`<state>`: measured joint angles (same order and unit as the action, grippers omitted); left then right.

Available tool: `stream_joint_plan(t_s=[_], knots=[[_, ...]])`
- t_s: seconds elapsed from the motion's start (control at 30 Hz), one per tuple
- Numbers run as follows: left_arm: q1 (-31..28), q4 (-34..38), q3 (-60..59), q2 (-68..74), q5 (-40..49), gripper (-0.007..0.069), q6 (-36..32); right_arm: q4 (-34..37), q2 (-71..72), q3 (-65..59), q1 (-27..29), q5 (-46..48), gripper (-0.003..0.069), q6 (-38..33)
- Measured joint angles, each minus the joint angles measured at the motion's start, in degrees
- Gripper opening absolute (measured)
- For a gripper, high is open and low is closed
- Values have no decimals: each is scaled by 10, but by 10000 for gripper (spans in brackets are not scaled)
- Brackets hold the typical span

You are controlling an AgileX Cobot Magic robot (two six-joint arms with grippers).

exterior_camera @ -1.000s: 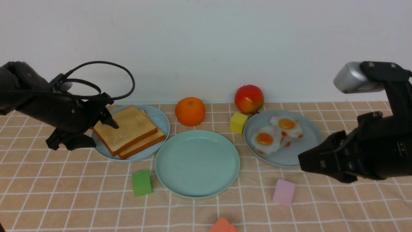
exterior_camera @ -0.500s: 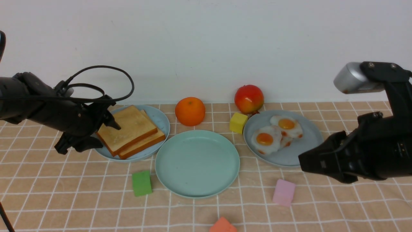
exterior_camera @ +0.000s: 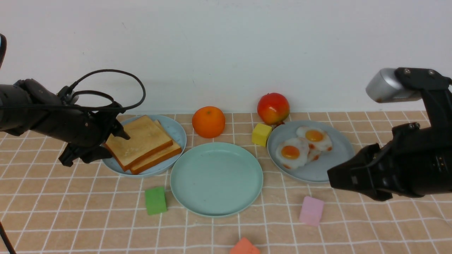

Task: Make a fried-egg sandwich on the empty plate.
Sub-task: Use the left arm to grab a slice of bread

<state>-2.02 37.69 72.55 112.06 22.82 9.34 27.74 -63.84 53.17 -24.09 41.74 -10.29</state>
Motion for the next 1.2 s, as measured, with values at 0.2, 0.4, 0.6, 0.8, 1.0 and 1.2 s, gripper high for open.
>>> stream_joint_plan(t_s=[0.2, 0.4, 0.6, 0.8, 1.0, 1.2], knots=[[0, -5, 0, 4, -2, 448, 0, 0, 0, 0, 0, 0, 240, -1], [0, 6, 0, 29, -4, 447, 0, 0, 0, 0, 0, 0, 240, -1], [0, 18, 1, 33, -9, 430, 0, 0, 0, 0, 0, 0, 240, -1], [0, 21, 3, 33, -8, 283, 0, 0, 0, 0, 0, 0, 240, -1], [0, 17, 3, 20, -1, 146, 0, 1, 0, 0, 0, 0, 240, -1], [0, 8, 3, -24, 18, 132, -1, 1, 0, 0, 0, 1, 240, -1]])
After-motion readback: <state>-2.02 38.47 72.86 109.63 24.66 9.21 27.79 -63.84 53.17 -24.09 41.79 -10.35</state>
